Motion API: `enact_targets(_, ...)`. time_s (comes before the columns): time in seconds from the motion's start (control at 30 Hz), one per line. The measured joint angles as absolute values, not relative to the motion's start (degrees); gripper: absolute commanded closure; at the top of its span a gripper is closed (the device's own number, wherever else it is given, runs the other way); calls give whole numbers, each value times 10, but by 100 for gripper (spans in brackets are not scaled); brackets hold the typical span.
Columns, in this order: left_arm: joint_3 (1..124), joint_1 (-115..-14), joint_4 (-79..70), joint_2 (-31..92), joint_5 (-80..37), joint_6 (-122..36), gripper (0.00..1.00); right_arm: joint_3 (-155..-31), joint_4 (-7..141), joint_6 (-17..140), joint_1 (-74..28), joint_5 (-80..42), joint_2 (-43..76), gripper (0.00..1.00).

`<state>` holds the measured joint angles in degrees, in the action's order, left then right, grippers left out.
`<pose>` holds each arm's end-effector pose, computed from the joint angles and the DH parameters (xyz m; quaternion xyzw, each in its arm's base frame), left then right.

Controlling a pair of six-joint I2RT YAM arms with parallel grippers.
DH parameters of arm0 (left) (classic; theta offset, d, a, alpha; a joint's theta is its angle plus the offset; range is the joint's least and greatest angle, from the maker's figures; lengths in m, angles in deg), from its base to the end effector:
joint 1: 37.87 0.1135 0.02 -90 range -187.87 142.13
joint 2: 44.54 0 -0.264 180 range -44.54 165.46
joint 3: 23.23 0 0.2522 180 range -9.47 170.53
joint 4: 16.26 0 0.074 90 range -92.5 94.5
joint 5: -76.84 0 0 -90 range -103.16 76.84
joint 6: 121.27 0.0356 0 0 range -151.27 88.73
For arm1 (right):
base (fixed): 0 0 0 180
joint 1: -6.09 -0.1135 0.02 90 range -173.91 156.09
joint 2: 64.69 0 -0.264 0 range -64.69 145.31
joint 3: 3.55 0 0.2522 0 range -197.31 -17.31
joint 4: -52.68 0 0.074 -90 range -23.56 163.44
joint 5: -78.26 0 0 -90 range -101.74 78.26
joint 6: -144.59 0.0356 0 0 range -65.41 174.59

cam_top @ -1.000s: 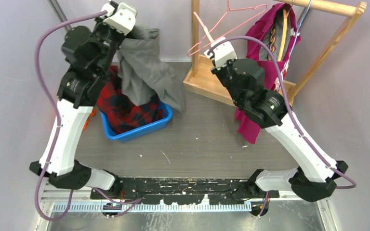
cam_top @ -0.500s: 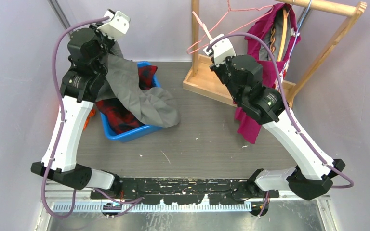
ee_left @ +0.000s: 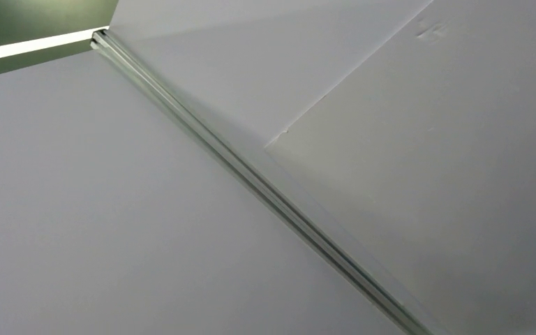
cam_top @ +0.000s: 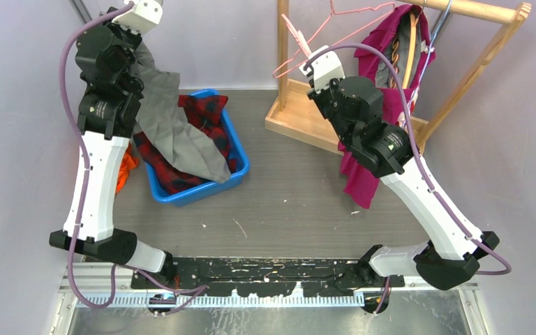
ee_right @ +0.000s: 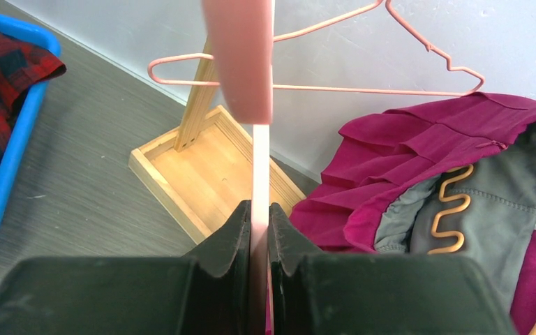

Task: Remove the skirt from the hanger
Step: Place the skirt in the bin.

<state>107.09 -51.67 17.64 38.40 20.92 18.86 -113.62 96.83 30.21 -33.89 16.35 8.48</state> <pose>0.2562 -0.0424 0.5852 0.1182 0.6241 0.4065 0.6568 0.2022 0.1477 0.5043 -0.2519 0.7016 -0.0934 0.6600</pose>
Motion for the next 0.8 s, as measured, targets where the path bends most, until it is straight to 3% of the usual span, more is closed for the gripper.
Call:
enact_targets(0.33,1033,-519,186,429,149,65,100,-1129,964,312,-317,153,85,99)
enact_targets(0.7,759,-559,190,387,-90,-268,100,-1112,961,327,-295,150,86,99)
enact_targets(0.8,744,-560,216,413,-149,-317,100,-1112,960,333,-289,150,86,99)
